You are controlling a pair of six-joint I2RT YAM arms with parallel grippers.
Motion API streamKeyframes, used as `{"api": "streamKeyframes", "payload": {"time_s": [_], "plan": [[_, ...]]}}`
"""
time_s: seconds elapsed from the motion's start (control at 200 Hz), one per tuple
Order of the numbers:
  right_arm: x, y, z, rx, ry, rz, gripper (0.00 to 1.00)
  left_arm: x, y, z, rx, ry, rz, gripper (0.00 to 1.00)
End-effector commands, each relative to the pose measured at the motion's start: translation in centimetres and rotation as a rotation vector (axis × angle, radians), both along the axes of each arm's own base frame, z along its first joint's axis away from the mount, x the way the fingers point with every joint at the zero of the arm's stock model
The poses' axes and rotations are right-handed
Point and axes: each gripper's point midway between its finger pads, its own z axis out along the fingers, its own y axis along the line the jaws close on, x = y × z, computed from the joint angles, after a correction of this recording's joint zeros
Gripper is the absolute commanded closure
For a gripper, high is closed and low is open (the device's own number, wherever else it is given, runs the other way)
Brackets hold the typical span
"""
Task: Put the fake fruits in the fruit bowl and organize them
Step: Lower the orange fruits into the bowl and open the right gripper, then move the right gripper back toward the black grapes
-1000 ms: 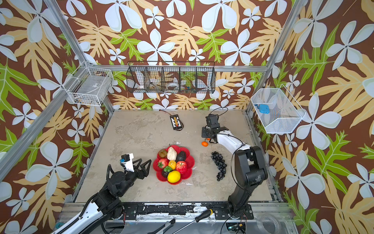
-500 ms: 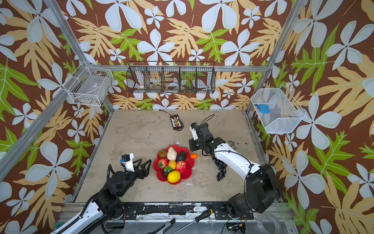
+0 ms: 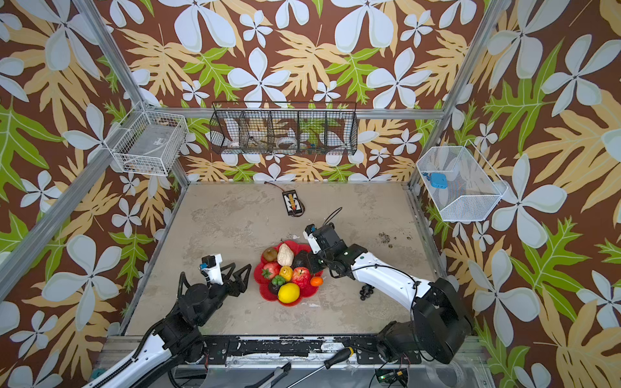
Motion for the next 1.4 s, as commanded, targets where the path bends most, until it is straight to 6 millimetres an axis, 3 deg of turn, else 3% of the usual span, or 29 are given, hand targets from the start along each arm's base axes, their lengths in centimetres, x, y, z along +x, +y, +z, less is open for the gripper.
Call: {"api": "streamKeyframes", "payload": {"time_s": [0.0, 0.766, 1.061, 1.241, 1.396], "plan": [[0.7, 0.4, 0.2, 0.047, -0.010, -0.048, 1.00, 0.2, 0.1, 0.8, -0.017, -0.028, 0.009, 0.21], [2.4, -0.5, -2.5, -0.026, -0.035, -0.137, 1.00, 0.2, 0.0, 0.7, -0.016, -0.026, 0.006, 0.22], [2.2, -0.3, -2.0, -0.003, -0.040, -0.123, 0.71, 0.2, 0.0, 0.7, -0.016, -0.025, 0.006, 0.22], [2.3, -0.5, -1.3, -0.003, -0.054, -0.137, 0.61, 0.2, 0.0, 0.7, -0.016, -0.027, 0.007, 0.21], [2.3, -1.3, -0.4, -0.016, -0.084, -0.157, 0.42, 0.2, 0.0, 0.7, -0.016, -0.027, 0.007, 0.21]]}}
